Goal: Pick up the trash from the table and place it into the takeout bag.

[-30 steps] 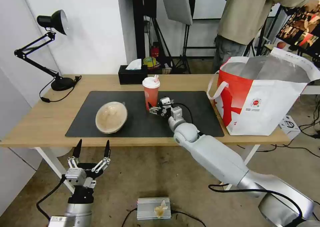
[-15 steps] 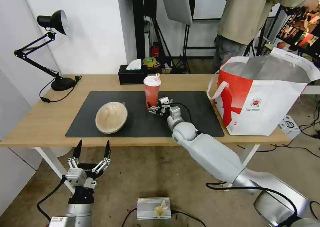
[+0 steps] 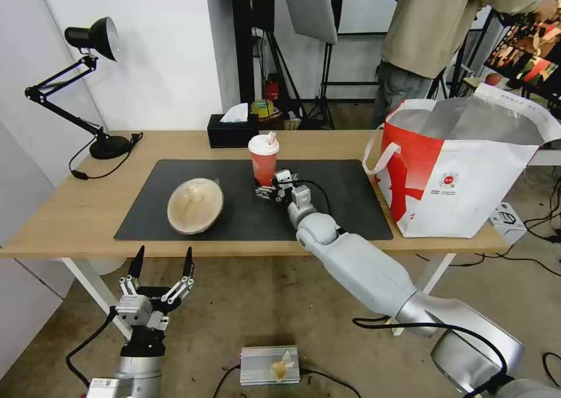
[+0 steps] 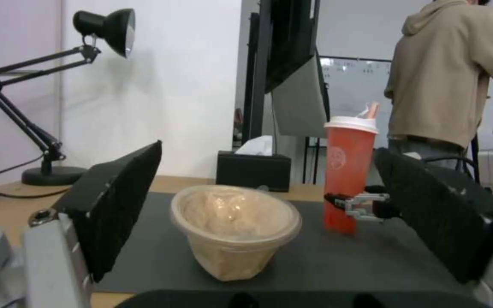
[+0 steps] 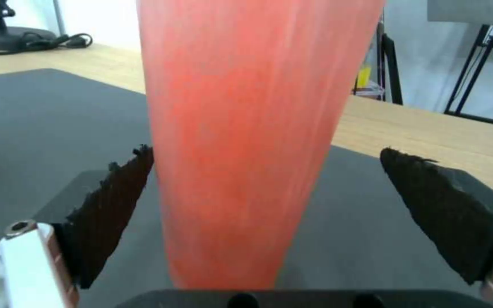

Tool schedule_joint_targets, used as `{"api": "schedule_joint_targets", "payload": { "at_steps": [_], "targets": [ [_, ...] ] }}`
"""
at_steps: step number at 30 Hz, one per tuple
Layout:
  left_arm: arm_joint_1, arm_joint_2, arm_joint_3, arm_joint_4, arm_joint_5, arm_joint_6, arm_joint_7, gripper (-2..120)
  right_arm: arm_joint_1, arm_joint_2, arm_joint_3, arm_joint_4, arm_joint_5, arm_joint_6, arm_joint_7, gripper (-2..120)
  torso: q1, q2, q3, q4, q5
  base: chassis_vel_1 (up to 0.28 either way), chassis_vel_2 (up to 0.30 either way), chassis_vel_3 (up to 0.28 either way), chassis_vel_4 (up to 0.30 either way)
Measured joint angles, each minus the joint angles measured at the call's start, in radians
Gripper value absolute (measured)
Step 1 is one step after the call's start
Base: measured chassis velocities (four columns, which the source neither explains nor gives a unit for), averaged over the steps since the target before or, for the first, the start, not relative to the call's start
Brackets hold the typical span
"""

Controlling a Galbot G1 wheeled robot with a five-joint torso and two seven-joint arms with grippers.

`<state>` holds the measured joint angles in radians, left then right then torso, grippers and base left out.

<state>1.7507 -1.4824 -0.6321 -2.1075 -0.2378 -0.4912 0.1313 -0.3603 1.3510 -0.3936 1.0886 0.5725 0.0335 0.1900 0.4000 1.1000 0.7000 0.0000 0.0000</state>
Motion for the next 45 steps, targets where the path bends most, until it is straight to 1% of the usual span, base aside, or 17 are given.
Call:
{"api": "schedule_joint_targets", "payload": {
  "at_steps": [8,14,16,17,18,21,22,26,27,28,31,33,36,37,39,43,45],
  "targets": [
    [-0.001,0.000,-0.002,0.004,-0.003,-0.001,0.000,100,0.000,0.008,0.003,-0.013,-0.007,0.004,-0.004,99,0.000,0.000,0.000,0.0000,0.0000,0.000,0.000,0.000,0.000],
    [-0.002,-0.001,-0.003,0.011,-0.007,-0.003,0.001,100,0.003,0.019,0.008,-0.031,-0.007,0.017,-0.016,89,0.000,0.000,0.000,0.0000,0.0000,0.000,0.000,0.000,0.000],
    [-0.003,-0.001,-0.003,0.013,-0.007,-0.003,0.002,100,0.003,0.020,0.011,-0.035,-0.007,0.024,-0.019,84,0.000,0.000,0.000,0.0000,0.0000,0.000,0.000,0.000,0.000],
    [-0.004,0.000,-0.003,0.015,-0.008,-0.003,0.002,100,0.003,0.020,0.012,-0.036,-0.007,0.026,-0.021,78,0.000,0.000,0.000,0.0000,0.0000,0.000,0.000,0.000,0.000],
    [-0.004,0.000,-0.003,0.015,-0.008,-0.003,0.002,100,0.003,0.020,0.012,-0.036,-0.007,0.026,-0.021,78,0.000,0.000,0.000,0.0000,0.0000,0.000,0.000,0.000,0.000],
    [-0.009,0.001,0.000,0.019,-0.009,-0.003,0.002,100,0.001,0.016,0.014,-0.036,-0.007,0.030,-0.023,62,0.000,0.000,0.000,-0.0001,0.0000,0.000,0.000,0.000,0.000],
    [-0.010,0.001,0.001,0.020,-0.009,-0.003,0.002,100,0.000,0.015,0.015,-0.036,-0.007,0.030,-0.023,59,0.000,0.000,0.000,-0.0001,0.0000,0.000,0.000,0.000,0.000],
    [-0.010,0.001,0.001,0.020,-0.009,-0.003,0.002,100,0.000,0.015,0.015,-0.036,-0.007,0.030,-0.023,59,0.000,0.000,0.000,-0.0001,0.0000,0.000,0.000,0.000,0.000],
    [-0.013,0.001,0.003,0.023,-0.009,-0.003,0.003,100,-0.001,0.014,0.016,-0.036,-0.007,0.031,-0.023,41,0.000,0.000,0.000,-0.0001,0.0000,0.000,0.000,0.000,0.000],
    [-0.013,0.001,0.003,0.023,-0.009,-0.003,0.003,100,-0.001,0.014,0.016,-0.036,-0.007,0.031,-0.023,41,0.000,0.000,0.000,-0.0001,0.0000,0.000,0.000,0.000,0.000],
    [-0.013,0.002,0.004,0.024,-0.009,-0.004,0.003,100,-0.004,0.014,0.019,-0.035,-0.009,0.032,-0.024,28,0.000,0.000,0.000,0.0000,0.0001,0.000,0.000,0.000,0.000],
    [-0.013,0.002,0.003,0.024,-0.010,-0.004,0.003,100,-0.004,0.014,0.020,-0.035,-0.010,0.033,-0.024,28,0.000,0.000,0.000,0.0000,0.0000,0.000,0.000,0.000,0.000],
    [-0.013,0.003,0.003,0.024,-0.011,-0.004,0.003,100,-0.003,0.014,0.020,-0.035,-0.010,0.033,-0.022,15,0.000,0.000,0.000,0.0000,0.0001,0.000,0.000,0.000,0.000],
    [-0.013,0.003,0.003,0.024,-0.011,-0.004,0.003,100,-0.003,0.014,0.020,-0.035,-0.010,0.033,-0.022,15,0.000,0.000,0.000,0.0000,0.0001,0.000,0.000,0.000,0.000],
    [-0.013,0.003,0.003,0.024,-0.011,-0.004,0.003,100,0.001,0.008,0.019,-0.030,-0.010,0.033,-0.021,7,0.000,0.000,0.000,0.0000,0.0000,0.000,0.000,0.000,0.000],
    [-0.013,0.004,0.003,0.021,-0.012,-0.004,0.003,100,0.015,-0.002,0.011,-0.017,-0.006,0.033,-0.018,3,0.000,0.000,0.000,-0.0001,0.0001,0.000,0.000,0.000,0.000],
    [-0.014,0.005,0.003,0.021,-0.014,-0.003,0.003,100,0.021,-0.005,0.009,-0.013,-0.004,0.033,-0.017,3,0.000,0.000,0.000,-0.0001,0.0001,0.000,0.000,0.000,0.000]
  ]
}}
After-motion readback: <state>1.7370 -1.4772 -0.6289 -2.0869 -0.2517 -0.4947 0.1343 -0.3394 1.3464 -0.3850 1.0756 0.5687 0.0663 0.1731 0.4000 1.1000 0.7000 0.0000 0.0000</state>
